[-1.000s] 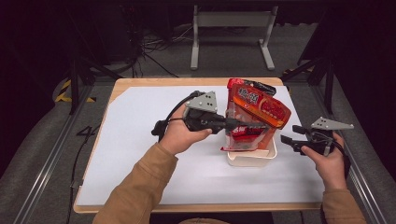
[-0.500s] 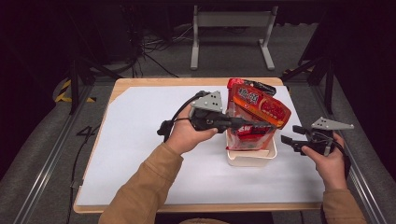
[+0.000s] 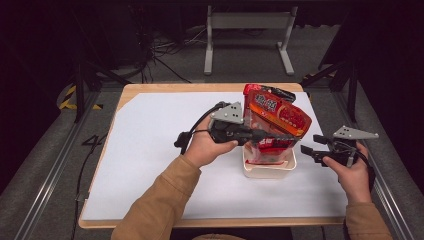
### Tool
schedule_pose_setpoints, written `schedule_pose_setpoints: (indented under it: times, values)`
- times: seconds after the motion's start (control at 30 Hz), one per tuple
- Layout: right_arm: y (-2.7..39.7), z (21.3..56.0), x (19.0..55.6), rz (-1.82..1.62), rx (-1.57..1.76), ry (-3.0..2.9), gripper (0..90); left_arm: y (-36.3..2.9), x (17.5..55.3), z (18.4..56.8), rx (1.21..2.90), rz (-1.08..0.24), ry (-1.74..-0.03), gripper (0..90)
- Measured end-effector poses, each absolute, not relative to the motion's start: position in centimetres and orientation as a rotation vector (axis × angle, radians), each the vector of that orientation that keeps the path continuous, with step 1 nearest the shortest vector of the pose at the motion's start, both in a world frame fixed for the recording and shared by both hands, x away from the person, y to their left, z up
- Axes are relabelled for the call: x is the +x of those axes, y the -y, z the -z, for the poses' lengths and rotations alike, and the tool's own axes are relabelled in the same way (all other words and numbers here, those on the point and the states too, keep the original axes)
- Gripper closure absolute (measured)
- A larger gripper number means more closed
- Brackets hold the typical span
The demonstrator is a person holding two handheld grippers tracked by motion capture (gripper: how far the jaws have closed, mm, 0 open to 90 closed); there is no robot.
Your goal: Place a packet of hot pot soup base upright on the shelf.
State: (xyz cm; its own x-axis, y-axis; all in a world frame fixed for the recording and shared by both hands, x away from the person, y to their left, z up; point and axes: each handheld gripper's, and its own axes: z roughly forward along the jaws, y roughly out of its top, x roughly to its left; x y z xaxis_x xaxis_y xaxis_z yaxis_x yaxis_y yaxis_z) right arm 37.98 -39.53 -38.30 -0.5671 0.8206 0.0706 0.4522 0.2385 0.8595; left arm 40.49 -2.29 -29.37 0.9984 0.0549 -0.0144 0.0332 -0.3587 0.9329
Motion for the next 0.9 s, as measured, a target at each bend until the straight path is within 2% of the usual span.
schedule_pose_setpoints:
  times: [0.9]
  values:
    - [39.4,38.7,38.1,-1.257,1.177,-2.138,26.8,3.5,41.2,33.1,1.946,0.015,-0.090,89.4]
